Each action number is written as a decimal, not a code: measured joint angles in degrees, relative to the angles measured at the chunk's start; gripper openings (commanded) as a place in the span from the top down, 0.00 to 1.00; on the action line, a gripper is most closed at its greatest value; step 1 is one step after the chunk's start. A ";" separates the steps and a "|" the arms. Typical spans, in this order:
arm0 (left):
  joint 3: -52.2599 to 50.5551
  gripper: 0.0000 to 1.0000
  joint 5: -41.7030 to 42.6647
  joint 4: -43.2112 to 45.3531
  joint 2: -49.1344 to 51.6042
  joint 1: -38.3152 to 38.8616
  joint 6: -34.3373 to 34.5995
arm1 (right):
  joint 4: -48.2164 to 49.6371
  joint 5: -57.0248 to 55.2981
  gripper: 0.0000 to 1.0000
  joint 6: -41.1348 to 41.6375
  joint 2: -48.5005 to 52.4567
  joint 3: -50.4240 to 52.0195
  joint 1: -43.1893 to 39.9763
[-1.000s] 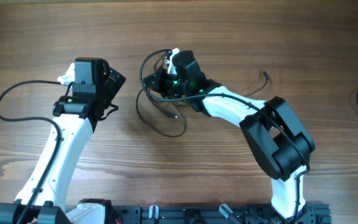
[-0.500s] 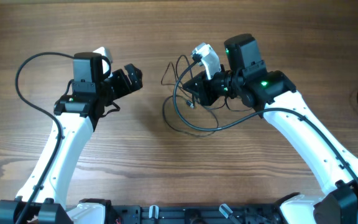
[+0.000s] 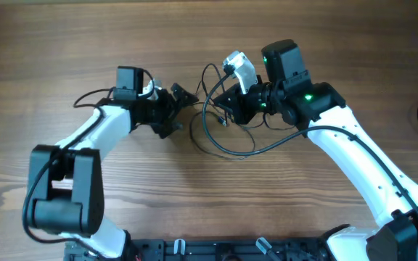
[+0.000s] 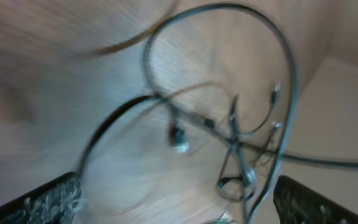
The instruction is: Untangle cables
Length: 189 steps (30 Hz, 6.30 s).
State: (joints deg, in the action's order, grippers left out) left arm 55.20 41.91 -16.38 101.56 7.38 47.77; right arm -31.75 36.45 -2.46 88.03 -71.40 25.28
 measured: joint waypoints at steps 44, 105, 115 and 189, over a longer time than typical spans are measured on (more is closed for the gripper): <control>1.01 0.96 -16.46 -3.74 5.68 -12.24 -7.23 | -36.09 -13.14 0.84 1.57 20.02 -15.21 -39.08; 0.79 0.00 -16.98 12.79 4.98 10.95 -12.72 | -19.91 -11.54 0.00 5.68 19.76 -11.43 -19.78; 0.63 0.00 -18.03 3.43 0.79 -9.27 0.50 | -1.57 -20.85 0.00 -0.90 20.00 0.02 0.79; 0.63 0.00 -17.20 -11.67 0.00 -20.70 3.21 | -18.36 -36.35 0.04 16.48 -9.20 18.78 11.17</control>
State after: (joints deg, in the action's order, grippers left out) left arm 55.83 24.71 -28.05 101.56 -13.32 50.98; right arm -50.11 0.10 14.02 78.83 -52.62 36.45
